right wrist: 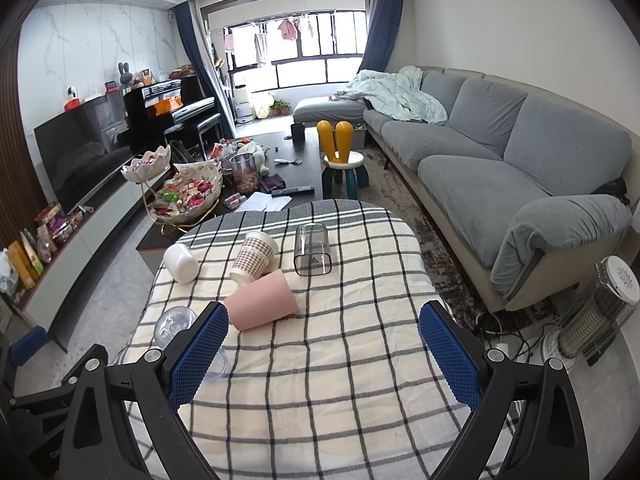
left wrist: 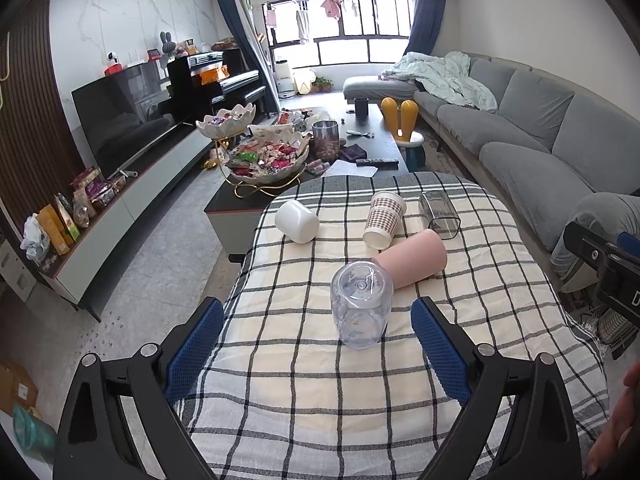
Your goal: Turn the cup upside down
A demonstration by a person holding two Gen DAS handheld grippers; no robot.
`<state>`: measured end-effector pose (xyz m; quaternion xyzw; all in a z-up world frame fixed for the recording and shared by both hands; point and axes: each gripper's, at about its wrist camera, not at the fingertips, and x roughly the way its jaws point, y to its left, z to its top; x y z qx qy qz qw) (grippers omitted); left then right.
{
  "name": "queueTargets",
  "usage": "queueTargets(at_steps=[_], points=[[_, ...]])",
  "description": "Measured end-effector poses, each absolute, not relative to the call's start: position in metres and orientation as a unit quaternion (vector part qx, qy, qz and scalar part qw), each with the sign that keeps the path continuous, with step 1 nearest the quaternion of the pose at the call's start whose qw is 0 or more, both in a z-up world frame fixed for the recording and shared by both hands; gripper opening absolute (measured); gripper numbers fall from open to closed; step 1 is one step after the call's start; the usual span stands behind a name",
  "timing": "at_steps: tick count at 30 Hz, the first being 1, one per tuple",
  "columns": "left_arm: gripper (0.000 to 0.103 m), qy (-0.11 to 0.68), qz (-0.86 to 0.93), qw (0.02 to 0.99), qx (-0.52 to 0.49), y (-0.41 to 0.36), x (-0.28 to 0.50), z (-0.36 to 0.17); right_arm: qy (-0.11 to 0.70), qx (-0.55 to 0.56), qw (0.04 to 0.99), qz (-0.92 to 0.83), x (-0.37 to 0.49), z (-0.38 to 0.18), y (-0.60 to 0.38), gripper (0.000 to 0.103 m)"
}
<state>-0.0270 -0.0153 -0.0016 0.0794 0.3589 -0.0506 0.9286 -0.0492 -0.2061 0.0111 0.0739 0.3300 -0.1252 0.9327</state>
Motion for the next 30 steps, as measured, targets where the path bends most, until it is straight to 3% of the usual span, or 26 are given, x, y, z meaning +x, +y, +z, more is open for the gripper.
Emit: queueTargets(at_steps=[30], points=[[0.101, 0.378, -0.038, 0.923, 0.058, -0.01, -0.015, -0.015, 0.34, 0.091, 0.927, -0.131, -0.049, 0.007, -0.205, 0.097]])
